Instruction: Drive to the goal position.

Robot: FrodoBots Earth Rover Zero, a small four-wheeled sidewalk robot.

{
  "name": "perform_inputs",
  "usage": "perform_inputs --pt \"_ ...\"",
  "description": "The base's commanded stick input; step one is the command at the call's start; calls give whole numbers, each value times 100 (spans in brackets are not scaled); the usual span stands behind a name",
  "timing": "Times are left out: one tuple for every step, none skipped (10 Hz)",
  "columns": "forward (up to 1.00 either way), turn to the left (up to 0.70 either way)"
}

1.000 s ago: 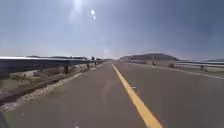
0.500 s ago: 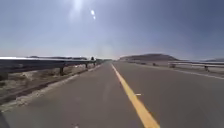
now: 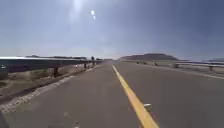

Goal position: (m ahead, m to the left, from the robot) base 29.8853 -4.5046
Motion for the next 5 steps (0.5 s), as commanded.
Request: perform_inputs --pt "85 0" --pt "85 0" --pt "85 0" --pt "85 0" --pt "85 0"
